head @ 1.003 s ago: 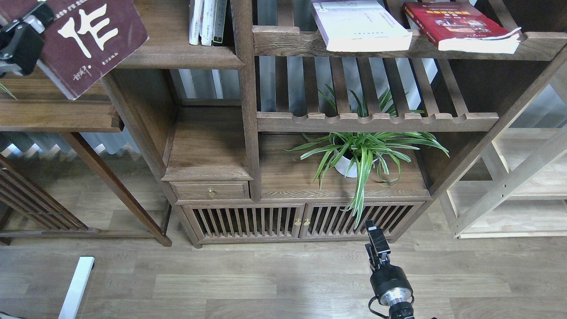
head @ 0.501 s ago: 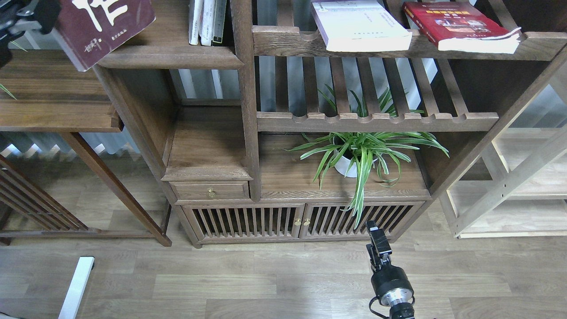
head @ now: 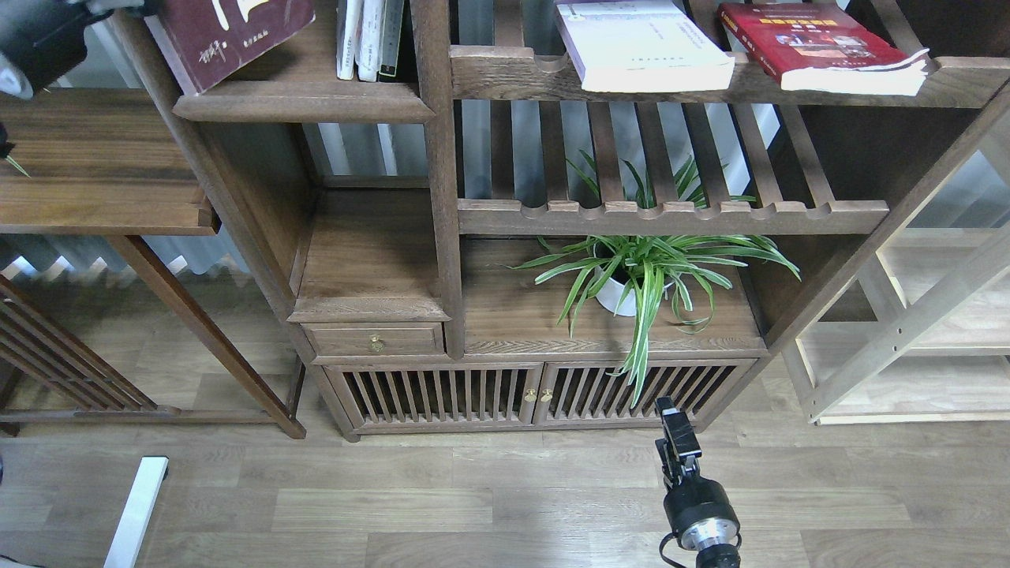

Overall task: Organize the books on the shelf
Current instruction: 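Insert the book upright into the top shelf with the left gripper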

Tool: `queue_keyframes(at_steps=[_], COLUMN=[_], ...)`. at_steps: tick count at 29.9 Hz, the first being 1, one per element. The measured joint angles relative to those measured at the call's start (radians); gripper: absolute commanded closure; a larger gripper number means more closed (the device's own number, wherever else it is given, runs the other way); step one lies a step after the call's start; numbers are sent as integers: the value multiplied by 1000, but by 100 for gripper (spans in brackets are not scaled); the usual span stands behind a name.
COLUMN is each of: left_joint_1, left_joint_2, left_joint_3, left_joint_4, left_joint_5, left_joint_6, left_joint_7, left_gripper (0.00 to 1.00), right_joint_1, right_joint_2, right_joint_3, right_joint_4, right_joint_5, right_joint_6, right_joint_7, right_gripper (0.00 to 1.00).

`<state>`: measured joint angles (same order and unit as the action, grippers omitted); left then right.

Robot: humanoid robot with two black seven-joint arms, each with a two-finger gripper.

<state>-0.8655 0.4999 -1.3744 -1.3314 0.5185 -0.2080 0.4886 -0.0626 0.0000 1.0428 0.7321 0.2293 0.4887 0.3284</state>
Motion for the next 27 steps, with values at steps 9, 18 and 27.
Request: queue_keyframes(at_steps=[9,18,27], left_joint_1=[-119,-253,-349], left_joint_2=[-12,-35,-108], left_joint_3=[81,169,206], left_joint_4=[122,267,398], left_joint_5=[0,1,0], left_joint_6=[1,1,0], left_joint_7=[0,0,0], left_gripper=[96,96,96], right_joint_1=[-13,-20,-23], right_joint_2=[0,-6,-15], right_joint_3=[1,2,2], right_joint_4=[12,15,17], right_joint_5=[15,22,31], right_joint_6=[0,0,0], right_joint_7=[0,0,0], right_gripper=[1,1,1])
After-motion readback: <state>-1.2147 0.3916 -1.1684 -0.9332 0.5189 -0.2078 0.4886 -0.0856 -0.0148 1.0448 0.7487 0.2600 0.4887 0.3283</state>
